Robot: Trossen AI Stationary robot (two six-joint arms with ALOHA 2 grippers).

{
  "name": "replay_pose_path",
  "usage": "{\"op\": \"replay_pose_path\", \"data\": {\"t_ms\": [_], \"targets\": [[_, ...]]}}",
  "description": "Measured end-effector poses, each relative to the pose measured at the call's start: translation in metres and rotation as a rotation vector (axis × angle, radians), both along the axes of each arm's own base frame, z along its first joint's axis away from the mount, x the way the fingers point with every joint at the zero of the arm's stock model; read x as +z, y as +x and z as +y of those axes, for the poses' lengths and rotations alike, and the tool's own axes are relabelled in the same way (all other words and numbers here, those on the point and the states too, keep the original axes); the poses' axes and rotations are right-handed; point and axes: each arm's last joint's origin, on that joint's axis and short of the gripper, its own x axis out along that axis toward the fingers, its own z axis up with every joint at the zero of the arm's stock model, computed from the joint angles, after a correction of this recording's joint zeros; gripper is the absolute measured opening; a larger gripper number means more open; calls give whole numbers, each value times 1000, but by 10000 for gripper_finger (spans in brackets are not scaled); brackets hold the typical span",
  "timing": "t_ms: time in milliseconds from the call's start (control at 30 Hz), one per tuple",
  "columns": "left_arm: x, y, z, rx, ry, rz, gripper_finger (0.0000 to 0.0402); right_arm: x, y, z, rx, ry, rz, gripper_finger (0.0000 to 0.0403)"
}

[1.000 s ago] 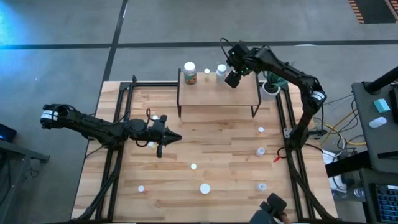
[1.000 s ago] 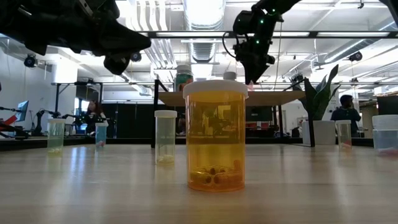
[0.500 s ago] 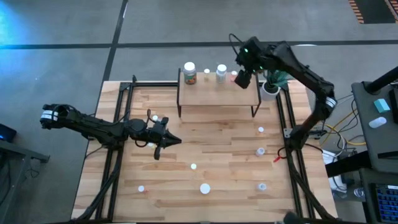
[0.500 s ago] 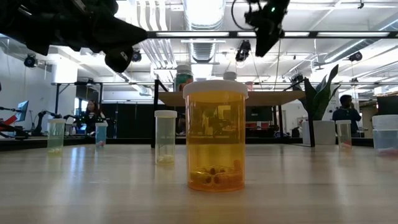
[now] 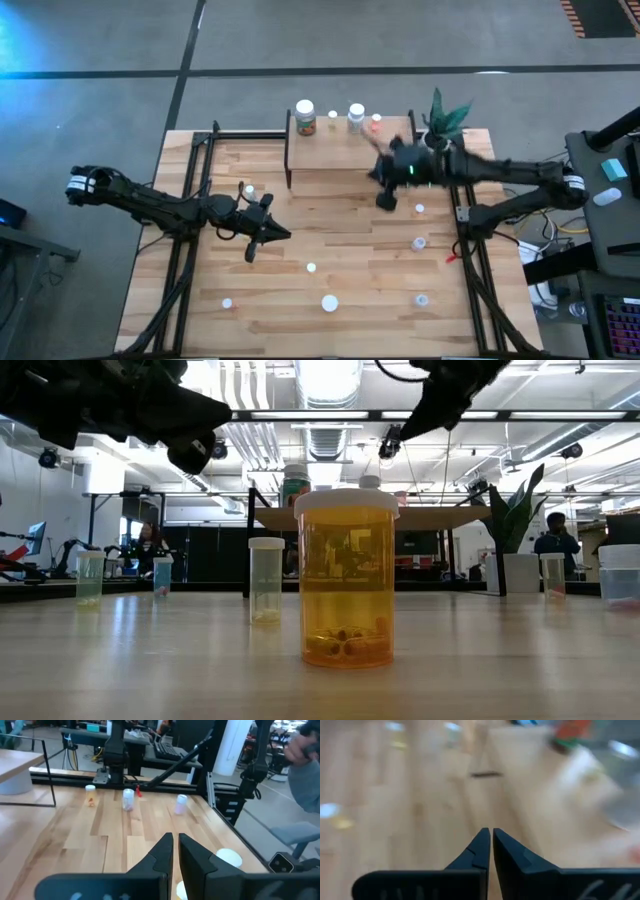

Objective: Pick and place medicine bottles onto shelf by color
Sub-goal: Put the transparent pill bottle on the shelf

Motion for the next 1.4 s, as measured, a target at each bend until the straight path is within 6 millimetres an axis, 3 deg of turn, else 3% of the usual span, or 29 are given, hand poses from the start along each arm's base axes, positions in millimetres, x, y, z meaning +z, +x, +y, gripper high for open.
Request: {"op": "replay_pose_path", "data": {"t_ms": [167,333,533,767,1033,1400], "targets": [[5,4,-4,-17,5,32,11,-33,3,50,192,-7,-100,12],[7,5,-6,-22,28,34,11,-48,-7,89,222,-20,-72,12],[7,5,-5,3,36,35,11,-55,-21,120,188,11,-28,13],[6,5,-5,3,45,34,11,-58,-42,142,103,85,71,24],[1,3,-5,0,72,45,11,-66,-67,153,-96,197,156,124],[1,3,-5,3,53,43,11,-77,-87,166,-183,274,319,261]]}}
